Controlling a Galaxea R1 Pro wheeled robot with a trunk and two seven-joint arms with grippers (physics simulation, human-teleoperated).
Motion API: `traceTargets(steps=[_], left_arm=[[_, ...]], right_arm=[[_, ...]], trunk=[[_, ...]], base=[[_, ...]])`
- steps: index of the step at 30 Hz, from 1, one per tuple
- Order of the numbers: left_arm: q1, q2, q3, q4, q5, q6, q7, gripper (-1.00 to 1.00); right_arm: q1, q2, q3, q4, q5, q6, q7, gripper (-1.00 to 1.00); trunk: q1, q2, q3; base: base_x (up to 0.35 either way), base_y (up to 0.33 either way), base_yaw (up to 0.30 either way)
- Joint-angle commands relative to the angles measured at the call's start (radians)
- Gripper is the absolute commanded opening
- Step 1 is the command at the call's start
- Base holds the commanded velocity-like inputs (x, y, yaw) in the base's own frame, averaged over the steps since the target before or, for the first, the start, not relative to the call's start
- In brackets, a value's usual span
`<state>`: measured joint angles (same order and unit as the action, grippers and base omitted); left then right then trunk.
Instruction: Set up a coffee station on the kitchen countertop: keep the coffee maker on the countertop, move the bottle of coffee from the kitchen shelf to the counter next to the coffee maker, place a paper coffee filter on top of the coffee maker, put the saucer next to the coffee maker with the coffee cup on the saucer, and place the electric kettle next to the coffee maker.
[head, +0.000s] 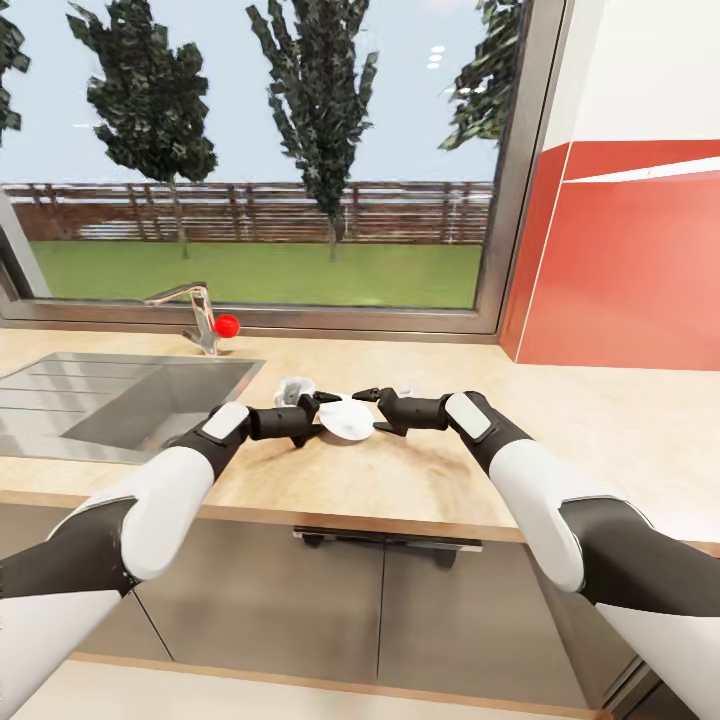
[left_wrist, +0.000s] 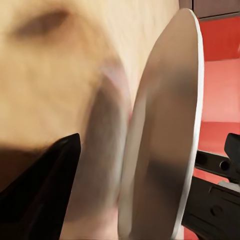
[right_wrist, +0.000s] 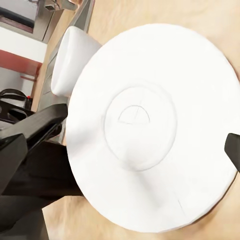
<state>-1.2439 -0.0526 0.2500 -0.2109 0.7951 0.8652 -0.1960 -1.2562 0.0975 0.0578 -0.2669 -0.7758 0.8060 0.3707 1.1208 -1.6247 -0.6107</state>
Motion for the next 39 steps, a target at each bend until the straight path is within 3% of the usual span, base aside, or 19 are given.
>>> traceTargets(steps=[1, 6, 19, 20, 39], left_arm=[[0.0, -0.004, -0.001, 0.001, -0.025, 0.003, -0.002, 1.0], [0.0, -0.033, -0.004, 0.001, -0.025, 0.003, -0.003, 1.0], [0.0, -0.035, 0.001, 0.001, -0.025, 0.002, -0.003, 1.0], [0.0, -0.035, 0.001, 0.001, -0.025, 0.003, -0.003, -1.0], [0.0, -0.032, 0.006, 0.001, -0.025, 0.003, -0.006, -1.0]], right_arm=[[0.0, -0.001, 0.02, 0.014, 0.041, -0.008, 0.002, 1.0], [0.0, -0.001, 0.019, 0.014, 0.041, -0.008, 0.002, 1.0], [0.0, -0.001, 0.019, 0.014, 0.041, -0.008, 0.002, 1.0], [0.0, -0.001, 0.019, 0.014, 0.041, -0.008, 0.002, 1.0], [0.0, -0.007, 0.017, 0.006, 0.041, -0.007, 0.003, 1.0]], trunk=[[0.0, 0.0, -0.001], [0.0, 0.0, -0.001], [0.0, 0.0, -0.001], [0.0, 0.0, -0.001], [0.0, 0.0, -0.001]], base=[[0.0, 0.0, 0.0], [0.0, 0.0, 0.0], [0.0, 0.0, 0.0], [0.0, 0.0, 0.0], [0.0, 0.0, 0.0]])
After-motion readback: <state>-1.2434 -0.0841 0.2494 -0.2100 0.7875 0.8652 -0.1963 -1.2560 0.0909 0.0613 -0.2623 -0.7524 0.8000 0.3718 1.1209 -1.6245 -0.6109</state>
